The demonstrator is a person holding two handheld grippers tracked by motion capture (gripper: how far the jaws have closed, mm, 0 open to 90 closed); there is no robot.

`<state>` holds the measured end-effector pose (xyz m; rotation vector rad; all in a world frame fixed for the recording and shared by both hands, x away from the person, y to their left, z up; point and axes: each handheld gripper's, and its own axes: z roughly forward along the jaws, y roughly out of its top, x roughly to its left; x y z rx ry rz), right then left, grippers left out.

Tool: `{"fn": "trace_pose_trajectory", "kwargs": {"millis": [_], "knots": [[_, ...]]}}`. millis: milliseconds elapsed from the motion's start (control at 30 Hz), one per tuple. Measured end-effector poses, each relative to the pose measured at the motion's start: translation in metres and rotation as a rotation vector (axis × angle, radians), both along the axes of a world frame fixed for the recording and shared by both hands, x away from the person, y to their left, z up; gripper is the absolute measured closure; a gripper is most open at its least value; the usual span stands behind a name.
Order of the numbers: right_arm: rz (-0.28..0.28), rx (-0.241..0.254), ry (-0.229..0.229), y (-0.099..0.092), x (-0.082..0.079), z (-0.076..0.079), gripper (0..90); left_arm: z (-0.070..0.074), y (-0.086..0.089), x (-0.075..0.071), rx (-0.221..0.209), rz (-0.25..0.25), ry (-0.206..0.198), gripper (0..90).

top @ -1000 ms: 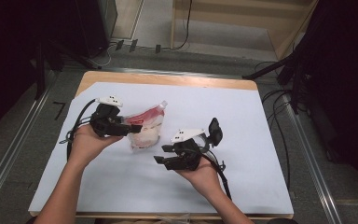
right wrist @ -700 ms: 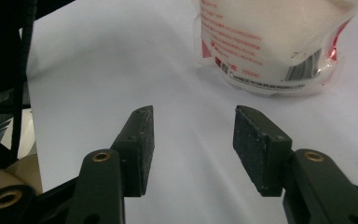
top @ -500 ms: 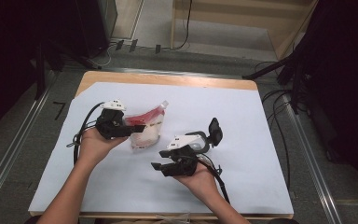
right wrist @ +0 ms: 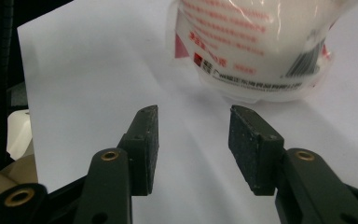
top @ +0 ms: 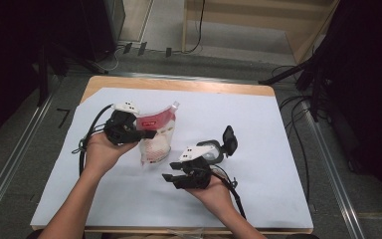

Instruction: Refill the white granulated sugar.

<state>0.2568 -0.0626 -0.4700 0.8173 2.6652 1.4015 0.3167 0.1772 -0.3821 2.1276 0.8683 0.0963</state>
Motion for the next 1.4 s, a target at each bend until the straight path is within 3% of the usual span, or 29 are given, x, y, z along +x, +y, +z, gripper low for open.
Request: {"fn": "trace_pose_trajectory", "kwargs": {"millis": [100,200,267,300,367,500,567,833,1033,1267,1400], "knots": [[-0.005,0.000,0.002,0.000,0.000,0.000,53.3,0.008,0.002,-0.003,-0.004,-0.007,-0.001,90.0],[-0.007,0.003,0.002,0.000,-0.001,0.000,53.4,0.017,0.004,-0.005,-0.023,-0.012,0.024,90.0],[-0.010,0.014,0.026,0.000,-0.001,0.000,54.0,0.025,0.004,-0.009,-0.031,-0.017,0.023,90.0],[-0.019,0.021,0.037,-0.001,0.000,0.000,56.1,0.036,0.004,-0.014,-0.039,-0.034,0.019,90.0],[-0.015,0.023,0.024,-0.001,0.000,0.000,56.3,0.040,0.005,-0.015,-0.037,-0.040,0.014,90.0],[-0.038,0.020,0.005,-0.002,0.001,0.001,57.9,0.059,0.005,-0.024,-0.088,-0.062,0.021,90.0],[-0.047,0.022,0.006,-0.002,0.002,0.000,58.2,0.064,0.004,-0.028,-0.089,-0.070,0.013,90.0],[-0.094,0.030,0.035,0.003,0.005,-0.004,59.3,0.069,0.001,-0.037,-0.083,-0.103,0.031,90.0],[-0.119,0.023,0.035,0.005,0.006,-0.010,58.9,0.069,-0.001,-0.043,-0.075,-0.119,0.044,90.0],[-0.137,0.051,0.023,0.009,0.009,-0.016,55.0,0.069,-0.006,-0.052,-0.085,-0.131,0.073,90.0],[-0.141,0.036,0.008,0.011,0.009,-0.018,55.0,0.068,-0.006,-0.053,-0.078,-0.130,0.072,90.0]]}}
